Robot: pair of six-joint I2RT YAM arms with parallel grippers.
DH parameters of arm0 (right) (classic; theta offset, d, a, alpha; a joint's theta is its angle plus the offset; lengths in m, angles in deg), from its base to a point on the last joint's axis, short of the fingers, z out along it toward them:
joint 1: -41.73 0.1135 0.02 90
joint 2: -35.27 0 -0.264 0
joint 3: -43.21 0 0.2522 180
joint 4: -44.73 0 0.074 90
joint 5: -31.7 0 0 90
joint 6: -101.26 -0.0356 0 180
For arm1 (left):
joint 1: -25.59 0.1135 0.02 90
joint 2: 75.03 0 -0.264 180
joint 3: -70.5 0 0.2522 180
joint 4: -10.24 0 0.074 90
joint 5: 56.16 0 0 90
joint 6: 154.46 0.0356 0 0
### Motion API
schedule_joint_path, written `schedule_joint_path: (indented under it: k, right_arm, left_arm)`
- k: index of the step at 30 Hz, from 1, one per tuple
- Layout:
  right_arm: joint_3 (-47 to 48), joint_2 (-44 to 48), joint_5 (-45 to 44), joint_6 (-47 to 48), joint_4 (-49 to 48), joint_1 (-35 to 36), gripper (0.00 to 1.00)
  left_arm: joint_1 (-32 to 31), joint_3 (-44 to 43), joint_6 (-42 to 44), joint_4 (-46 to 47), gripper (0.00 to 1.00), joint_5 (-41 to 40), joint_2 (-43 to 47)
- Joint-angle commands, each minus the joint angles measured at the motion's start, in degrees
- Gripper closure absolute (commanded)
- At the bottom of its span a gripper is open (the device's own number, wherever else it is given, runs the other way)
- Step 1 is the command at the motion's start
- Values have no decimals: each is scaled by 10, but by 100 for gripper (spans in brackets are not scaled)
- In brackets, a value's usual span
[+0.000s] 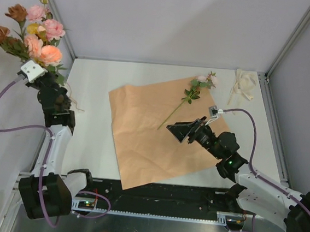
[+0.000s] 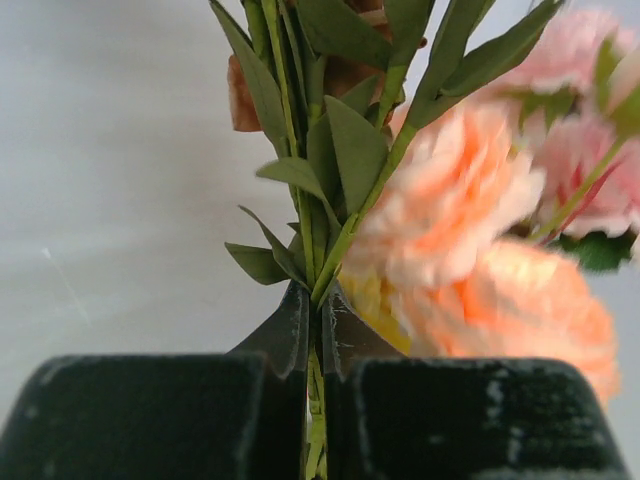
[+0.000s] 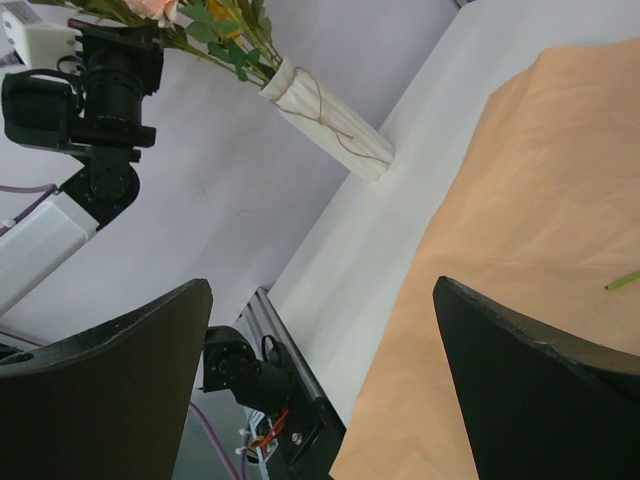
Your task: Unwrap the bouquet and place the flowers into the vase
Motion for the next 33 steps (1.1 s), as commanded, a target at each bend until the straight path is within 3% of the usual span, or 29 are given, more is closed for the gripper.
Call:
schedule_joint_path:
  k: [1,10,11,16,20,24,33]
  right_arm:
    - [-1,-16,9,0,-43,-5,1]
    - [0,-31,21,-7,-47,-10,1]
    - [0,-31,25,-9,-43,-11,1]
    - [5,-26,24,-19,-9,-23,1]
    - [12,-9,5,-20,39,-26,1]
    - [13,11,-15,-19,75,-27,1]
    - [13,30,-40,-31,123,-28,1]
  left_arm:
    - [6,52,-66,22,100,26,-2]
    - [5,88,-74,20,98,17,-39]
    - [5,87,-74,15,93,21,-38]
    - [6,82,-93,-68,41,50,-7]
    - [5,89,-115,-104,17,59,41]
    - [5,91,-121,-136,5,76,88]
    - [5,85,-136,-209,1,138,201]
